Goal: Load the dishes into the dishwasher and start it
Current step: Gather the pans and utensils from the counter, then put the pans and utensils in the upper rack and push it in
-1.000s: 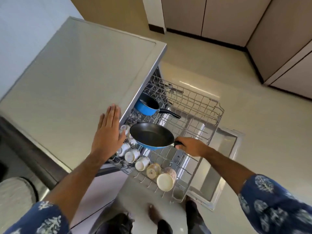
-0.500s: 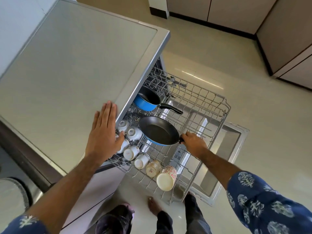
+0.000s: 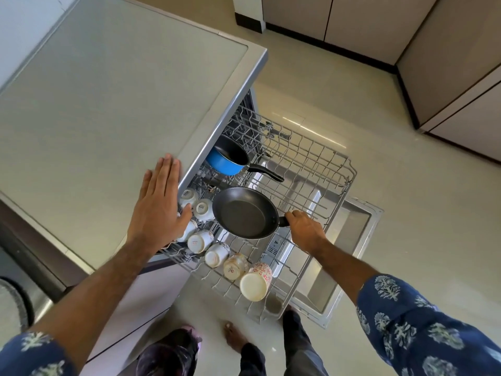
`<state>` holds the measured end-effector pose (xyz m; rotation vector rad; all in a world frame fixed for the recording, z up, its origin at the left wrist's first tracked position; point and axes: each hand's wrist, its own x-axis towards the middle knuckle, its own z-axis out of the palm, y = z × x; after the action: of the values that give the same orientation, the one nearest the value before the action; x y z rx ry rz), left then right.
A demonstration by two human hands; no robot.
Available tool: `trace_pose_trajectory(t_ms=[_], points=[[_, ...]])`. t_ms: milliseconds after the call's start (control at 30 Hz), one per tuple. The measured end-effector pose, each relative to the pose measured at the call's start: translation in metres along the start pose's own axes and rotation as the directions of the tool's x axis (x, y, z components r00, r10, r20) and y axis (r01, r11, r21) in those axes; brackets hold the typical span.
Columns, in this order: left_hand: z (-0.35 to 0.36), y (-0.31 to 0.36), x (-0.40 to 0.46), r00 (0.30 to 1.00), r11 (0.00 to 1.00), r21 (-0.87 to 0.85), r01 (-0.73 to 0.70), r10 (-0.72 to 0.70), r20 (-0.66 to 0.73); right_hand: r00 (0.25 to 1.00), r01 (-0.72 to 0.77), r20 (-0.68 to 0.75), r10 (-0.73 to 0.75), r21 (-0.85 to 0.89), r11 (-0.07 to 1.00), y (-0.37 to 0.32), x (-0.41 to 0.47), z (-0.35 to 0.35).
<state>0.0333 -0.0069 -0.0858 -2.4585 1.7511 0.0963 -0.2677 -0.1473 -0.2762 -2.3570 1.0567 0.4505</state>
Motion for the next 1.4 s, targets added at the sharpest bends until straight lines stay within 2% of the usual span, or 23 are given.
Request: trace_pose_trajectory(t_ms=[200,400,500,567,633,833,1000,1167,1300,1400], points=[[-0.005,-0.002,-0.003,0.999,0.999,-0.036,-0.020,0.021,0.026,0.996,0.088,-0.013,-0.088,-0.009,0.996,-0.017,-0.021,-0.021],[-0.035,0.010,-0.025,0.983,0.987,-0.156,0.044,-0.015,0.182,0.957,0.283,-0.040,-0.287,-0.079,0.956,-0.080,-0.057,-0.099],[-0.047,0.007,-0.076,0.975,0.995,-0.090,0.046,-0.025,0.221,0.918,0.383,-0.059,-0.393,-0.133,0.914,-0.124,-0.073,-0.136],[-0.048,-0.006,-0.124,0.968,0.998,0.004,0.056,-0.055,0.246,0.875,0.468,-0.058,-0.481,-0.158,0.869,-0.159,-0.085,-0.151],[-0.049,-0.025,-0.178,0.967,0.991,0.042,0.125,-0.131,0.221,0.819,0.552,-0.064,-0.570,-0.181,0.814,-0.201,-0.099,-0.157],[-0.061,-0.080,-0.334,0.926,0.930,0.014,0.368,-0.367,0.086,0.575,0.759,-0.050,-0.816,-0.340,0.556,-0.352,-0.152,-0.129],[-0.061,-0.129,-0.484,0.784,0.784,-0.015,0.620,-0.620,0.019,0.379,0.863,0.023,-0.925,-0.368,0.345,-0.493,-0.217,-0.077],[-0.055,-0.157,-0.633,0.598,0.600,-0.046,0.798,-0.800,-0.056,0.209,0.930,0.142,-0.968,-0.336,0.151,-0.612,-0.285,-0.008],[-0.041,-0.158,-0.726,0.379,0.379,-0.089,0.921,-0.925,-0.026,0.046,0.953,0.262,-0.964,-0.300,-0.036,-0.688,-0.341,0.043],[-0.034,-0.151,-0.778,0.249,0.245,-0.125,0.962,-0.968,0.019,-0.086,0.957,0.319,-0.944,-0.237,-0.167,-0.728,-0.376,0.077]])
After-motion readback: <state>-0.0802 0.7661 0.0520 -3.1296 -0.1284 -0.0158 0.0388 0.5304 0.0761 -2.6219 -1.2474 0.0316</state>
